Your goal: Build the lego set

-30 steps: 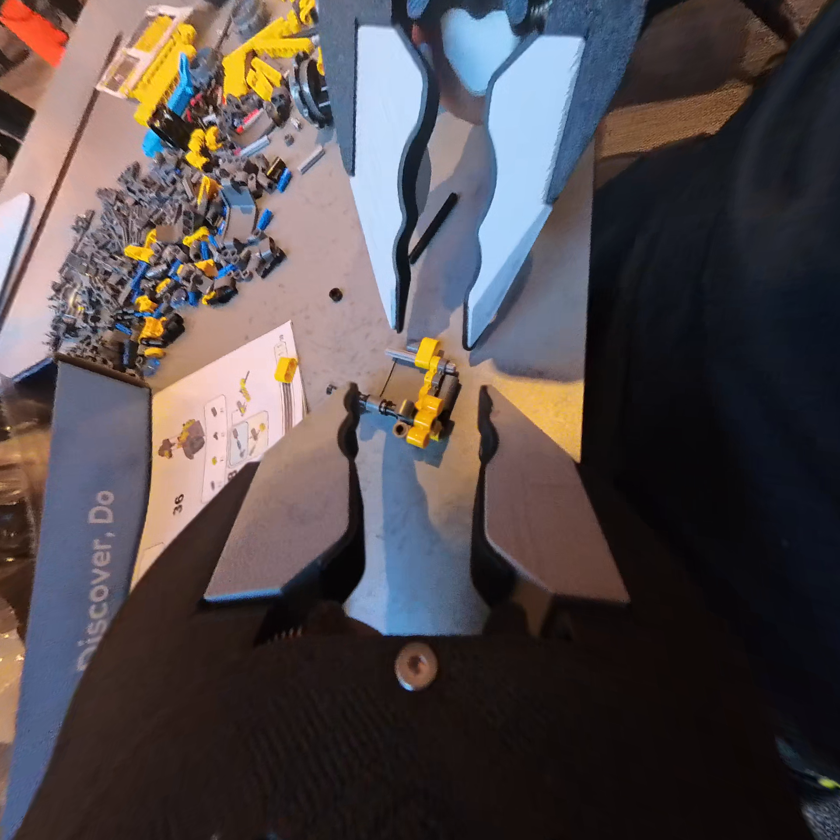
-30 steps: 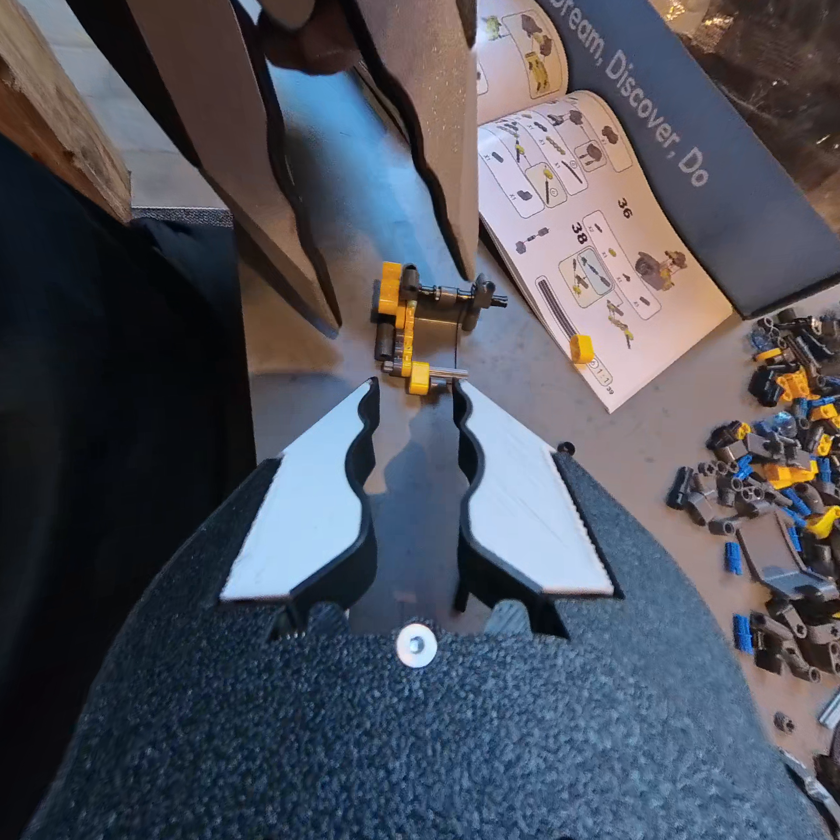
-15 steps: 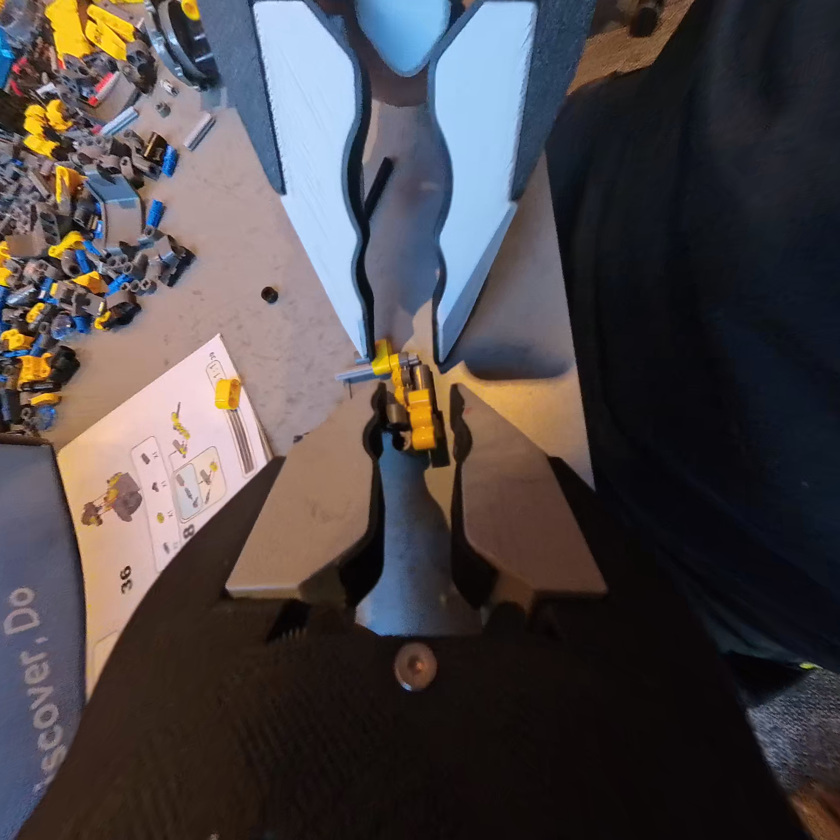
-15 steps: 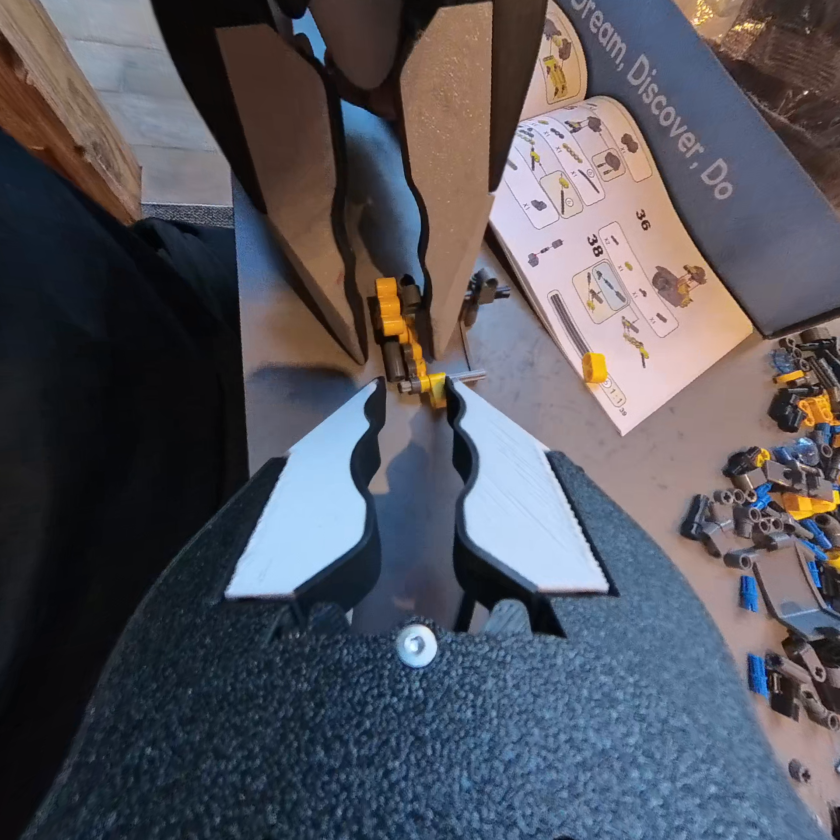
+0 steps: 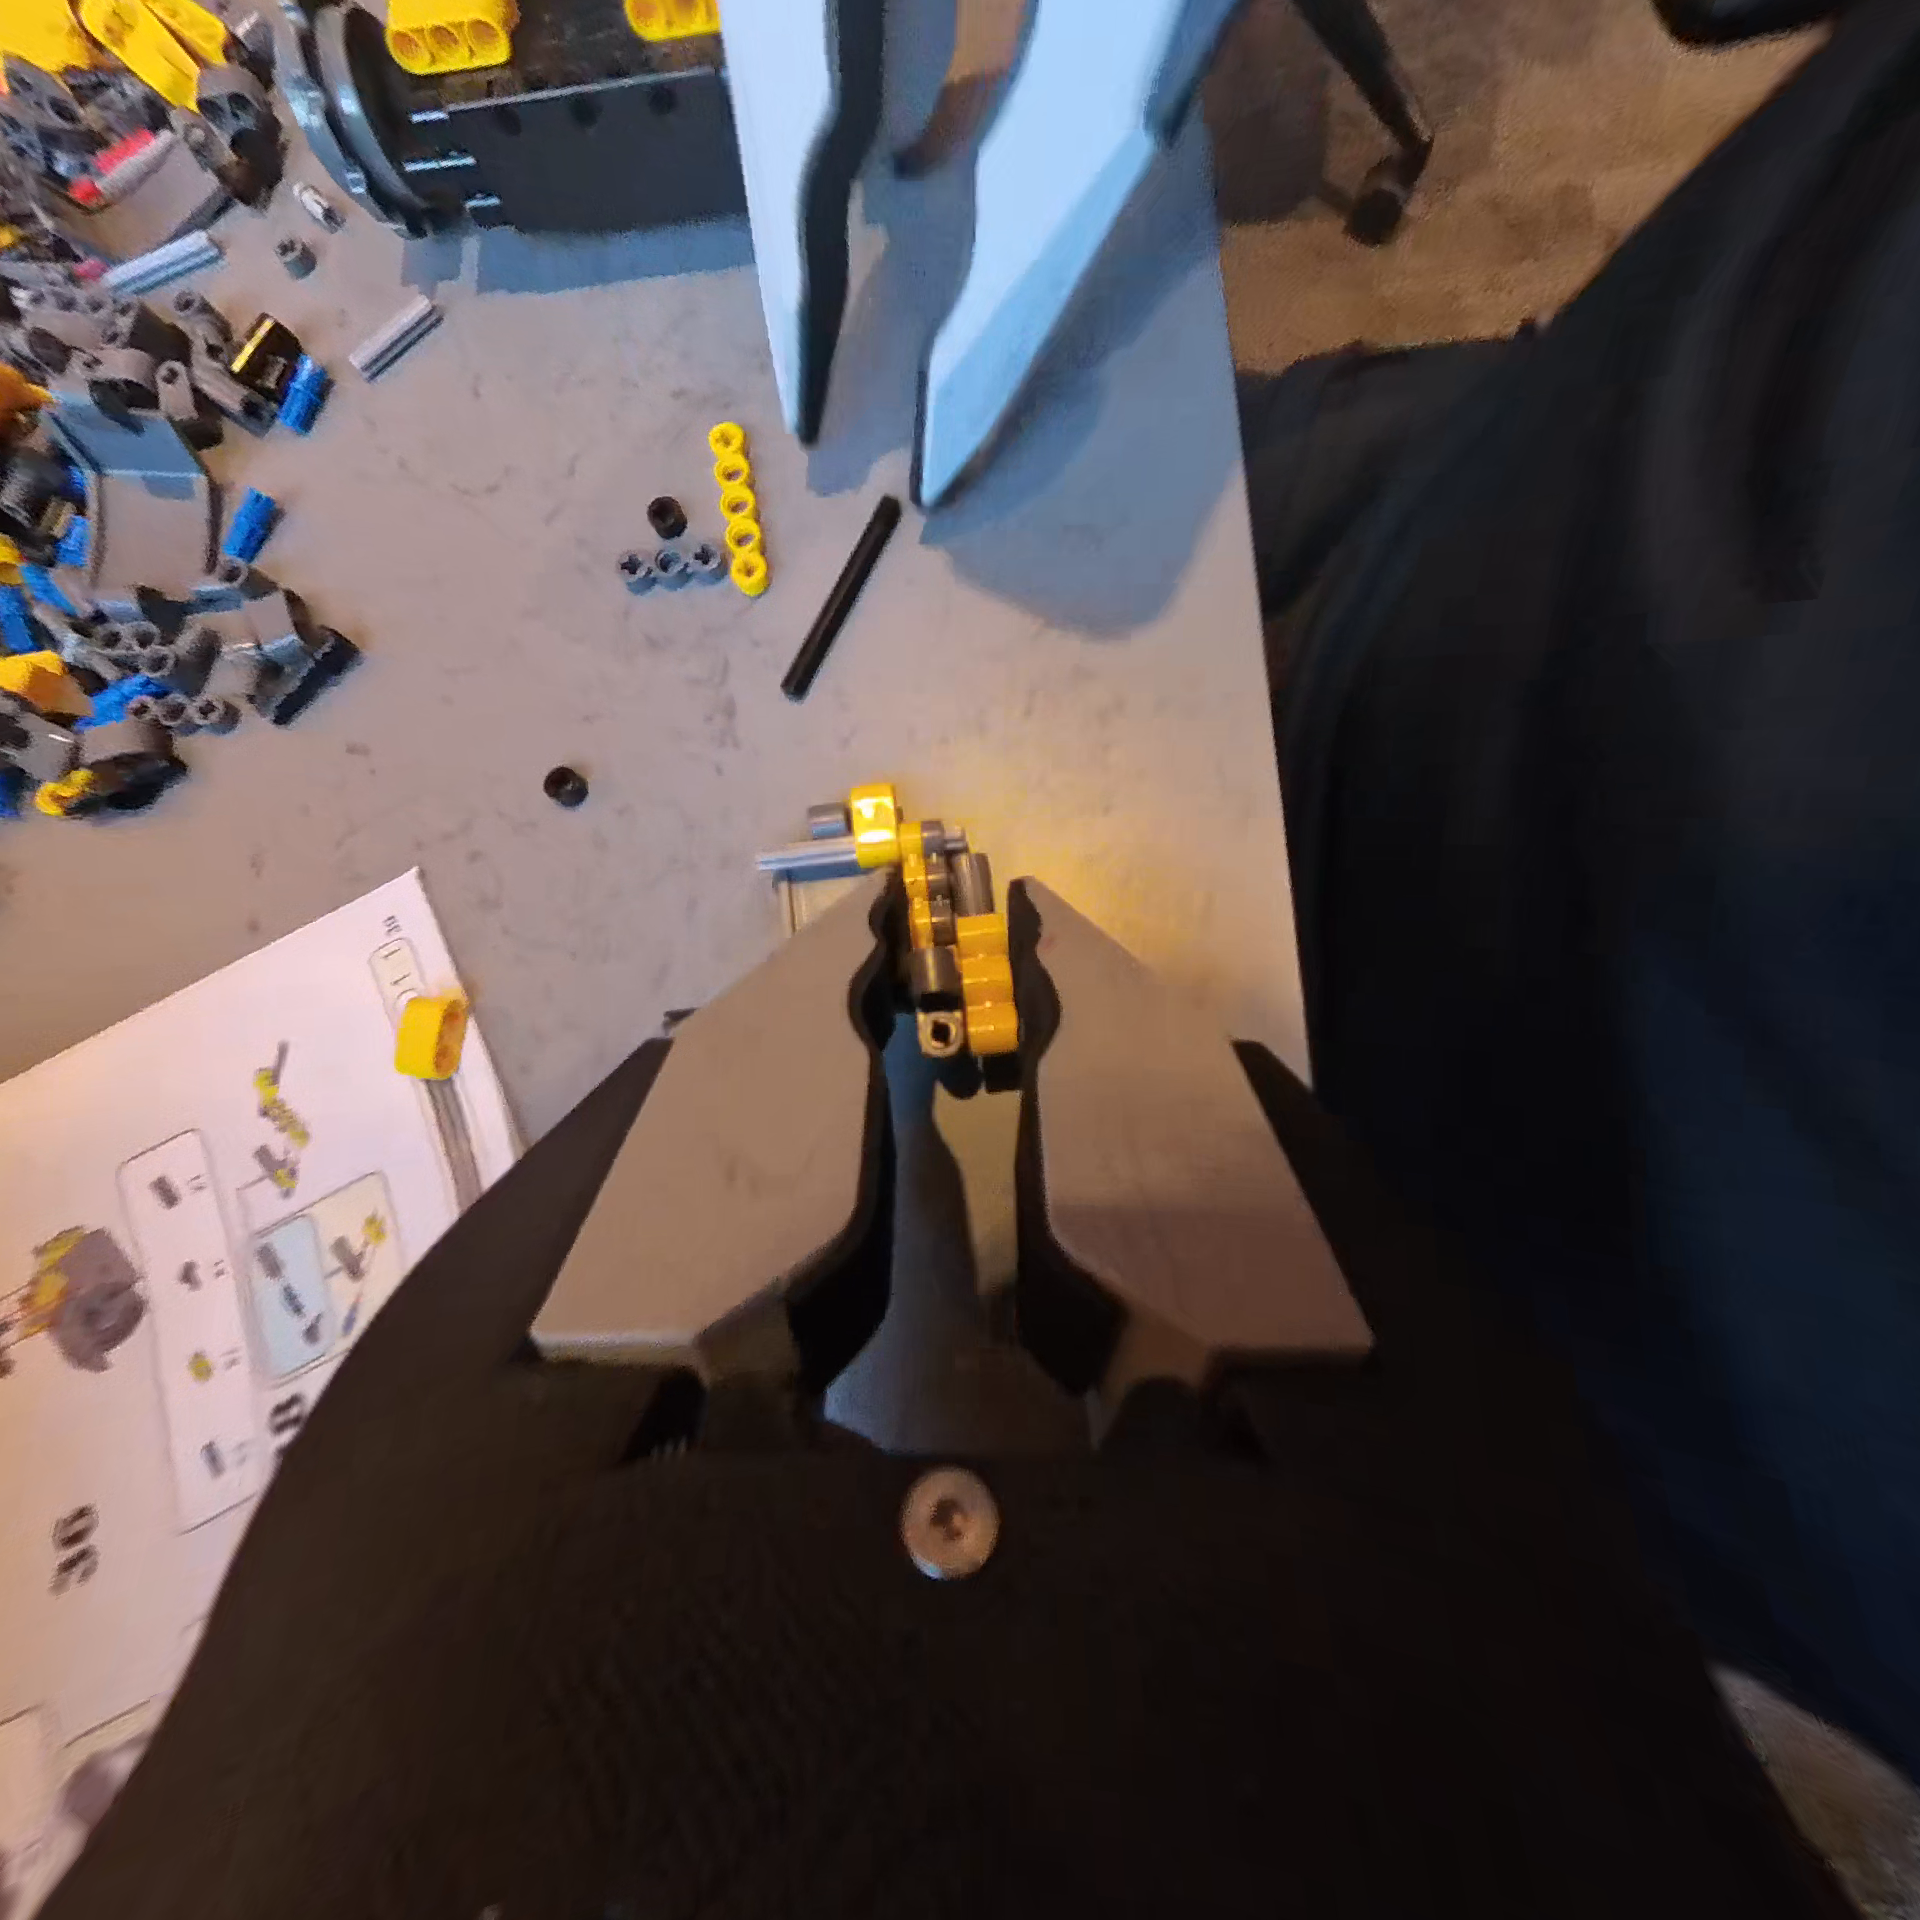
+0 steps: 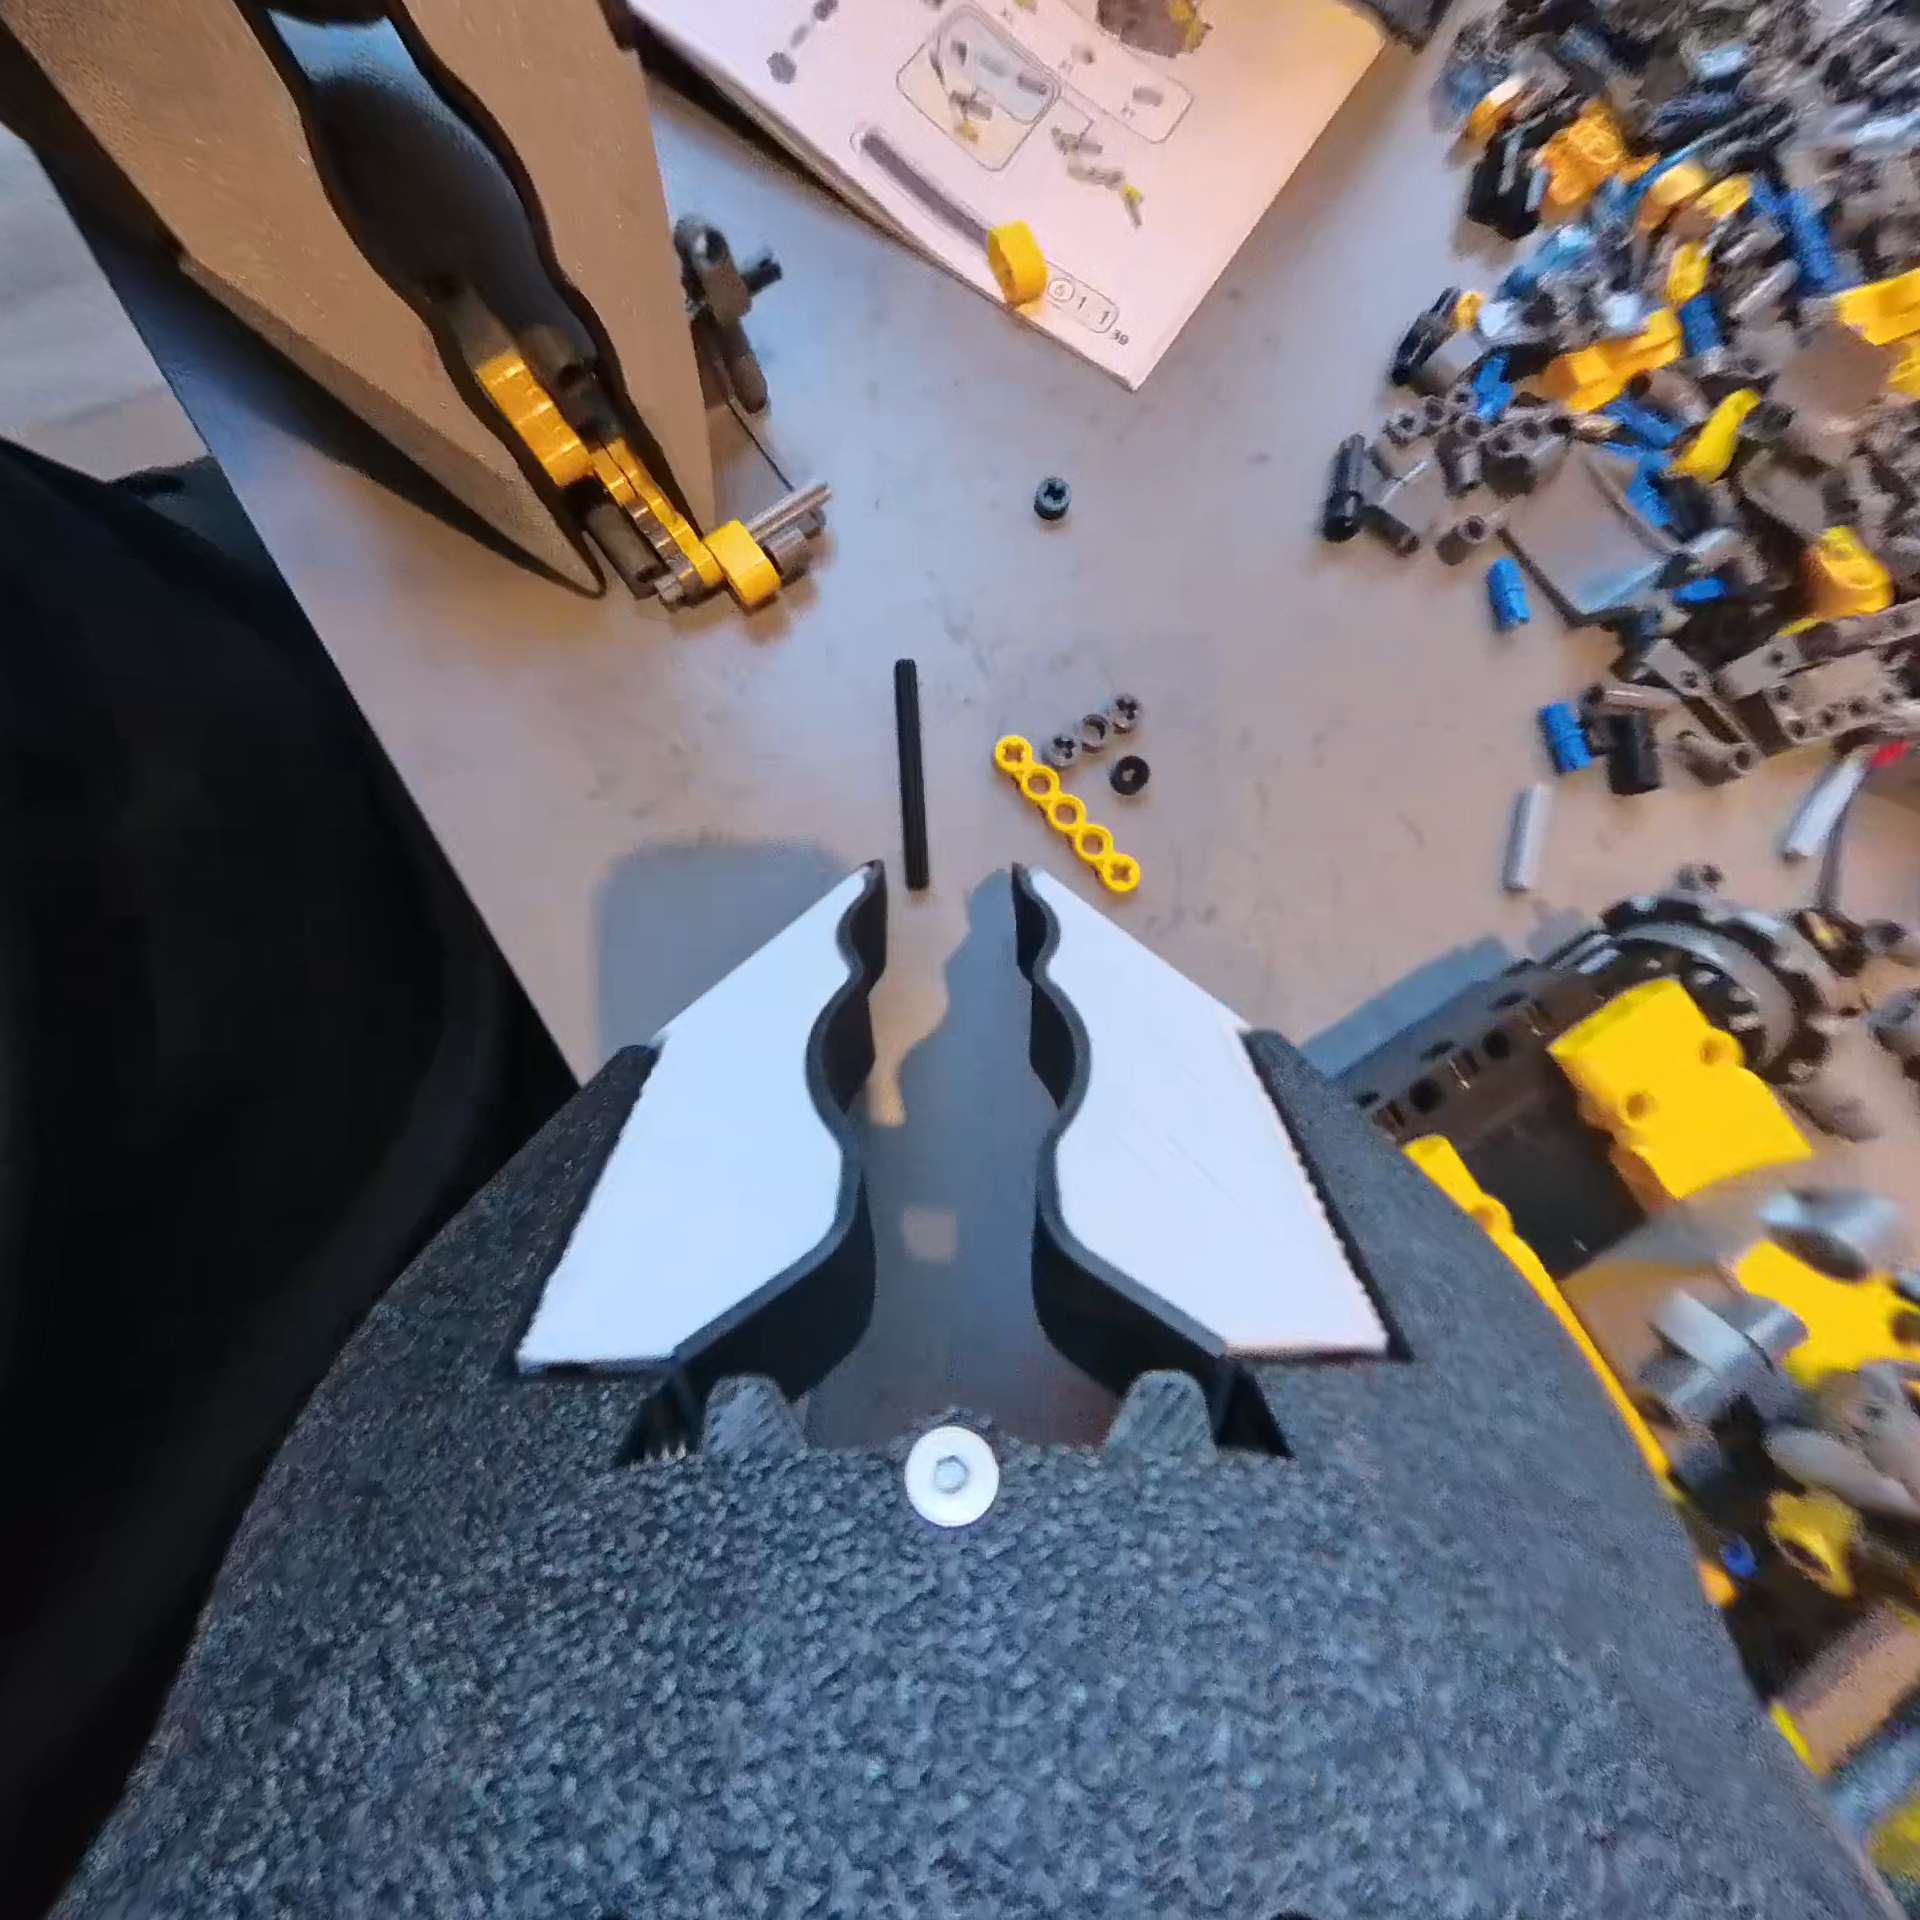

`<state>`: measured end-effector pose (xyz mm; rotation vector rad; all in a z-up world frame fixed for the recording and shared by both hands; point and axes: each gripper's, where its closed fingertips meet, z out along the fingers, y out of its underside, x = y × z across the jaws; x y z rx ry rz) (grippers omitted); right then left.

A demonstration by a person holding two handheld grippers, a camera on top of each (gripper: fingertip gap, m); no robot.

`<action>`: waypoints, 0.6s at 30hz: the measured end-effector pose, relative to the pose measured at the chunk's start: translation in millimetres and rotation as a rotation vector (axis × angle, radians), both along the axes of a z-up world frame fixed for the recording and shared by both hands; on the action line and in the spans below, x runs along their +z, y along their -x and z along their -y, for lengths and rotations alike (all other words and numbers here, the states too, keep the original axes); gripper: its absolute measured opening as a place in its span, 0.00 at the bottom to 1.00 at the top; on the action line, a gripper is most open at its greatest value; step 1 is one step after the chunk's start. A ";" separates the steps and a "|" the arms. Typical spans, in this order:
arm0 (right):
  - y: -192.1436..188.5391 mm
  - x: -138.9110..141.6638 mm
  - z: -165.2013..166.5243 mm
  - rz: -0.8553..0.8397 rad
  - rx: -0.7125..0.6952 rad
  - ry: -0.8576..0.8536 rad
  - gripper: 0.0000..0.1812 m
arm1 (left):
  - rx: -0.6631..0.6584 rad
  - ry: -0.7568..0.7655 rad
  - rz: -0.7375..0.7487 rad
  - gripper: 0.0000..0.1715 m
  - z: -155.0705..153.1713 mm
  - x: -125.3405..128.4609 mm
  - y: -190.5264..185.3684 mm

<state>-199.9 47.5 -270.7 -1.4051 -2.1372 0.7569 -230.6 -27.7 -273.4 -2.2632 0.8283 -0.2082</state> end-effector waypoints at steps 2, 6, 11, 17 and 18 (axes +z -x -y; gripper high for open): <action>2.5 -4.6 8.0 0.034 0.026 0.063 0.07 | 0.030 0.033 0.053 0.10 -4.4 0.9 -6.2; 3.6 -5.1 24.8 0.068 0.041 0.185 0.05 | 0.051 0.041 0.056 0.10 -10.0 0.9 -11.3; 8.0 -3.4 40.6 0.046 0.032 0.286 0.07 | 0.056 0.046 0.075 0.11 -13.8 1.2 -15.6; 6.0 -3.1 37.1 0.026 0.060 0.245 0.11 | 0.000 0.059 0.071 0.11 -13.1 1.1 -16.4; 4.7 -2.7 37.6 0.024 0.072 0.236 0.12 | -0.008 0.061 0.064 0.11 -12.3 1.0 -16.2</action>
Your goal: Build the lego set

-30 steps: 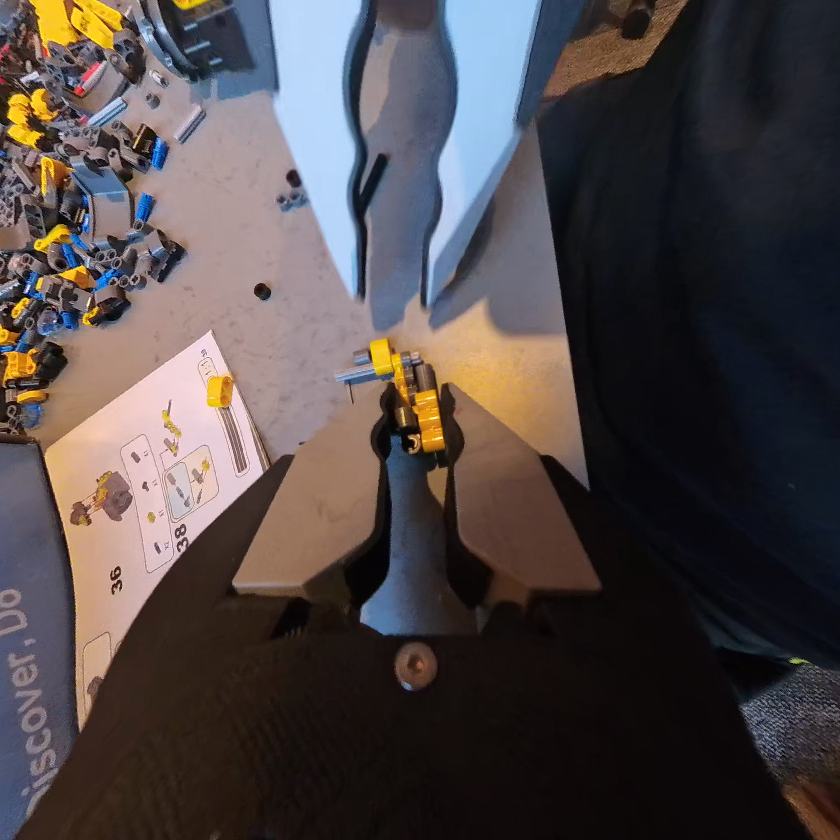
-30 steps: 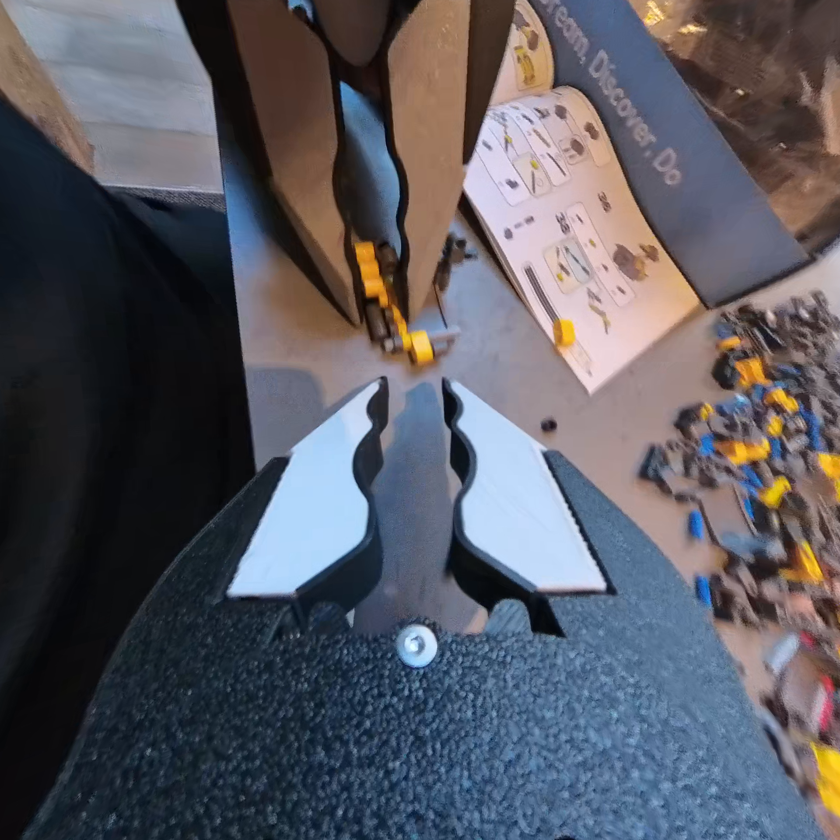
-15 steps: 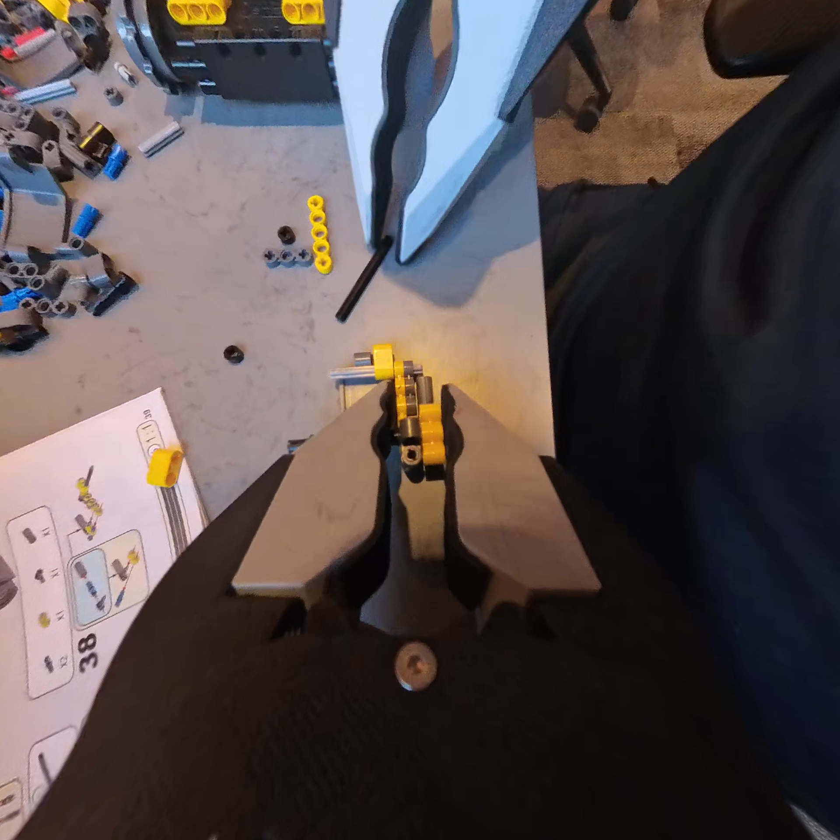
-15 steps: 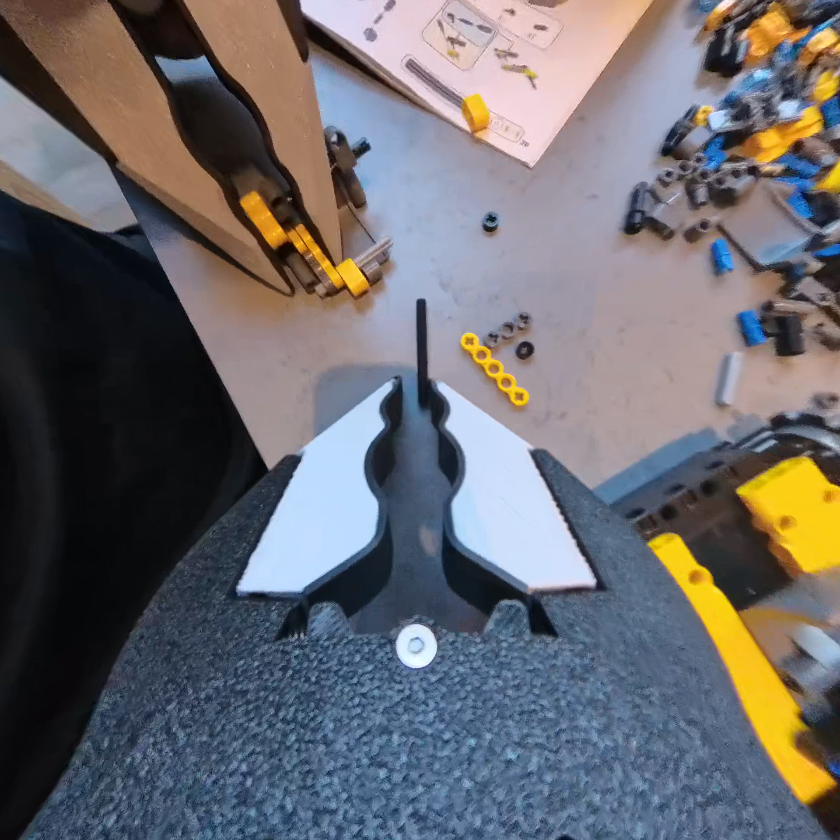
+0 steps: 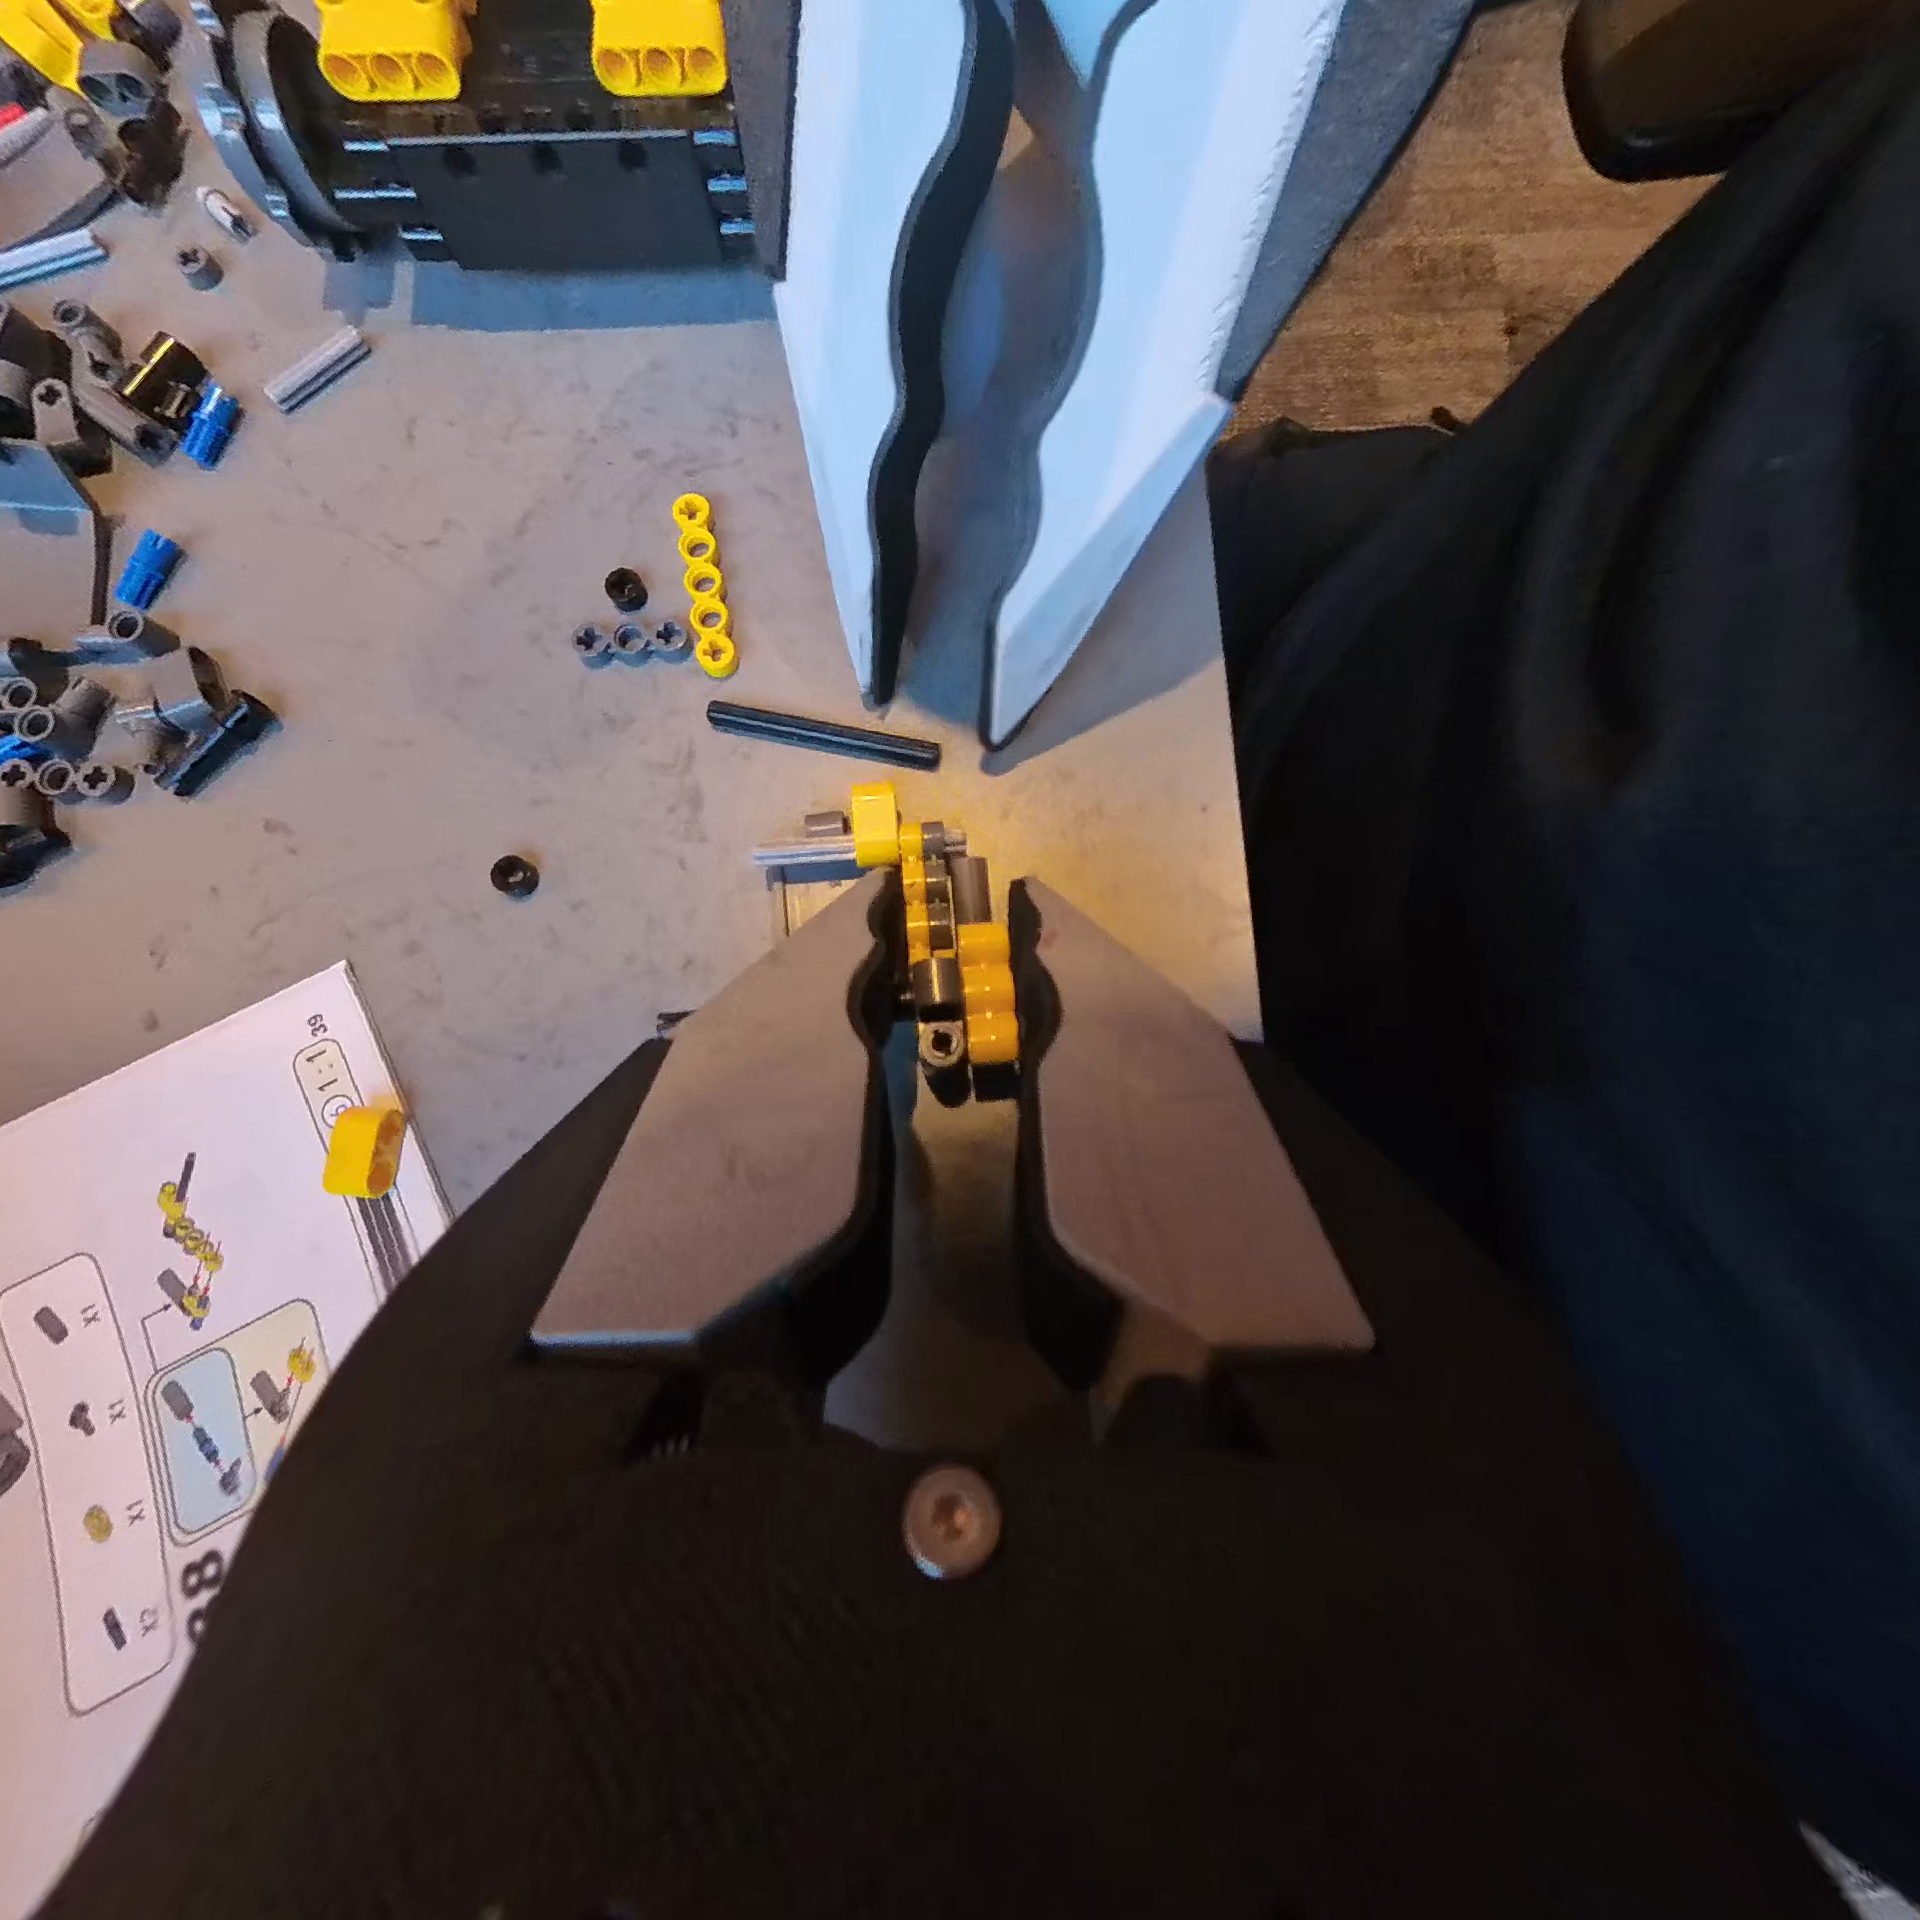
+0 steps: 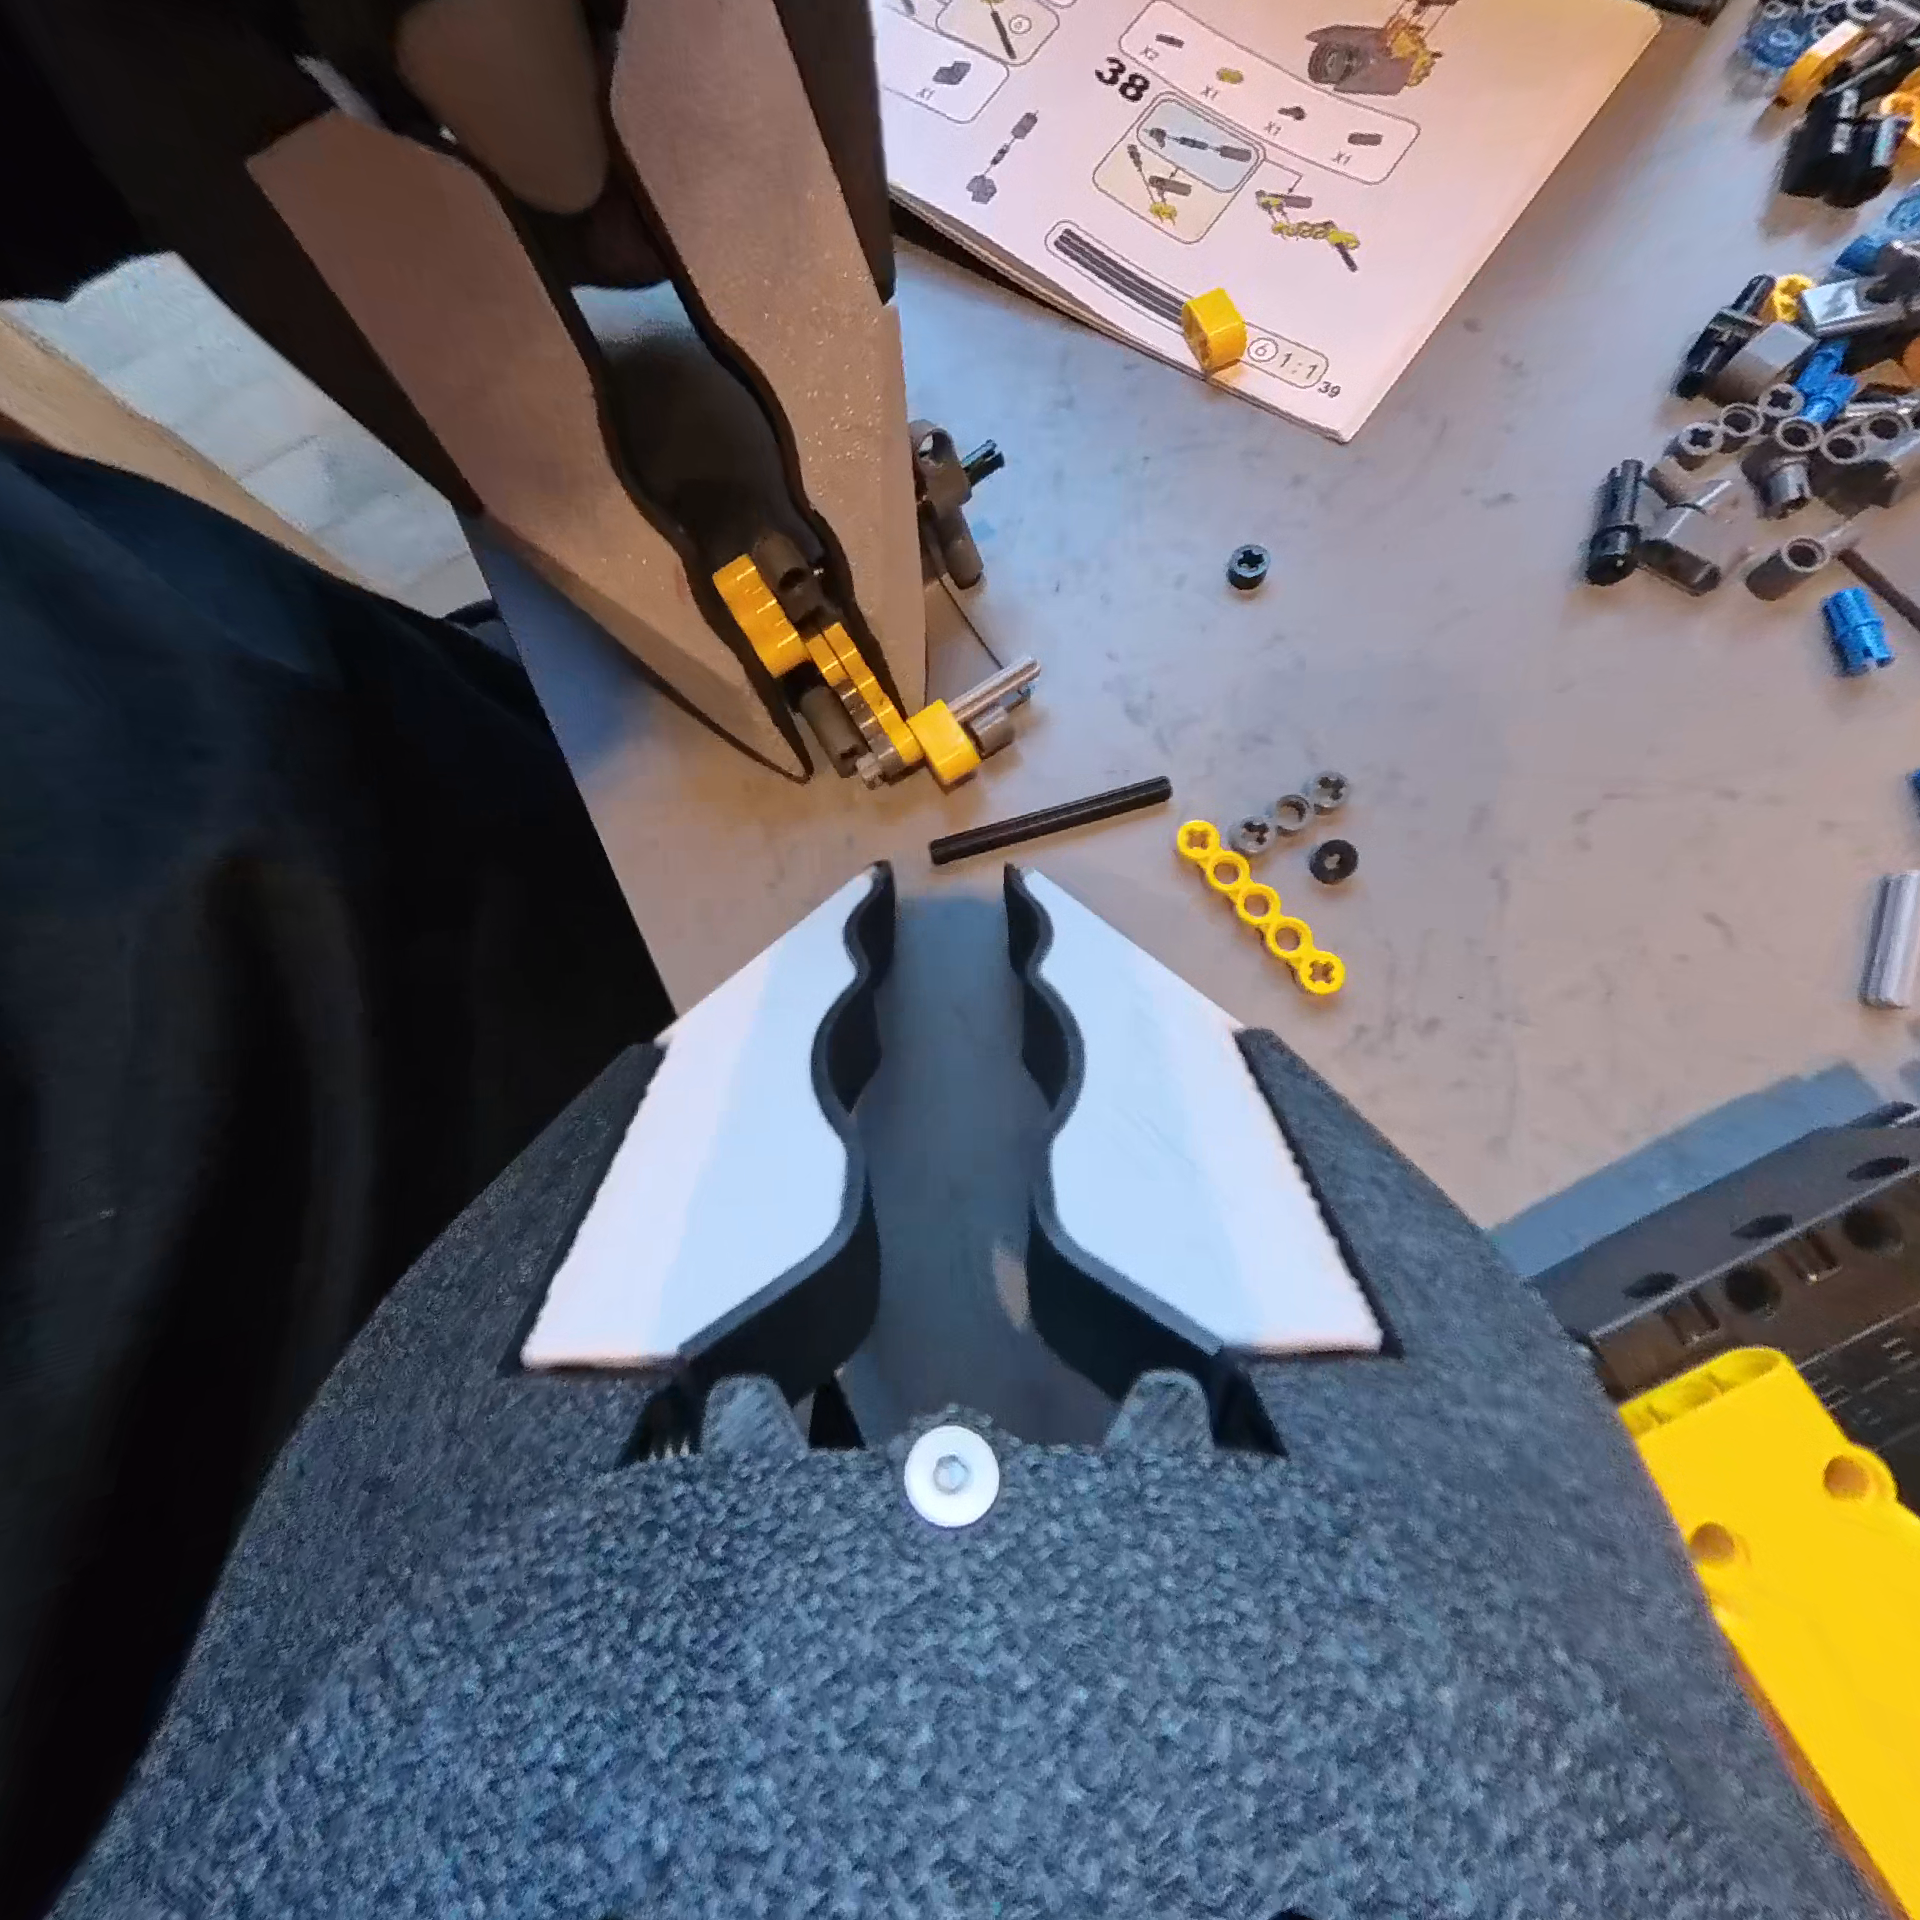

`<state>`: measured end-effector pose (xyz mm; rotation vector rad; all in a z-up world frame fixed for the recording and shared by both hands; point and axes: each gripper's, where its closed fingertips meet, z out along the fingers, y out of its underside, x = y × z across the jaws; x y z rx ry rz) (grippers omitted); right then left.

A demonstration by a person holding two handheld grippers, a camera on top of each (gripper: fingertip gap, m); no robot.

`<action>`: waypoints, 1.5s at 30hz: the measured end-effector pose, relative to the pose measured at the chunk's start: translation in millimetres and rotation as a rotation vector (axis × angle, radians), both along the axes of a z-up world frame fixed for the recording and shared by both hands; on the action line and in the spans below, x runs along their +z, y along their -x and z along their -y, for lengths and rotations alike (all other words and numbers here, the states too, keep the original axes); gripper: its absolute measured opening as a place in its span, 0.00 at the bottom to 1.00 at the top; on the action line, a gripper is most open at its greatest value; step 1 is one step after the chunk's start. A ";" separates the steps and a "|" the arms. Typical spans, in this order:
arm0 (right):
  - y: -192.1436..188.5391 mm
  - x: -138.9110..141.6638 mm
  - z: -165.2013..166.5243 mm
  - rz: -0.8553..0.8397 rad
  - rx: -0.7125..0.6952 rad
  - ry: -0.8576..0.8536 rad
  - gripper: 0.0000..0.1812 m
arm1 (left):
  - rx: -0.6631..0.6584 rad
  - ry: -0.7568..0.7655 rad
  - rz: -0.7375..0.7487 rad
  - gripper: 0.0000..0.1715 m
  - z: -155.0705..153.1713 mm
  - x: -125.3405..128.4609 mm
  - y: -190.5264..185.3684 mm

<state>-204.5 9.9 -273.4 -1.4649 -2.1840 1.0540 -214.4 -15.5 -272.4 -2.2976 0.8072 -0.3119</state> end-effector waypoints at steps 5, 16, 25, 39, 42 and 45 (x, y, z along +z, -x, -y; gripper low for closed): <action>-3.0 12.0 1.7 -0.094 0.032 0.007 0.12 | 0.030 -0.034 0.005 0.20 10.1 0.1 -3.2; -8.8 6.1 14.7 -0.117 0.136 -0.070 0.10 | 0.133 -0.179 -0.065 0.27 24.2 5.2 10.6; -5.7 -1.6 18.5 -0.055 0.134 -0.056 0.04 | 0.098 -0.128 -0.018 0.25 26.5 1.1 9.4; -5.2 -1.9 18.5 -0.050 0.131 -0.045 0.02 | 0.069 -0.120 0.017 0.20 23.7 2.7 10.6; -5.4 -1.9 18.9 -0.046 0.134 -0.039 0.02 | 0.070 -0.120 0.017 0.20 23.6 2.7 10.7; -5.9 -1.9 19.7 -0.049 0.140 -0.042 0.02 | 0.070 -0.121 0.017 0.20 23.6 2.7 10.7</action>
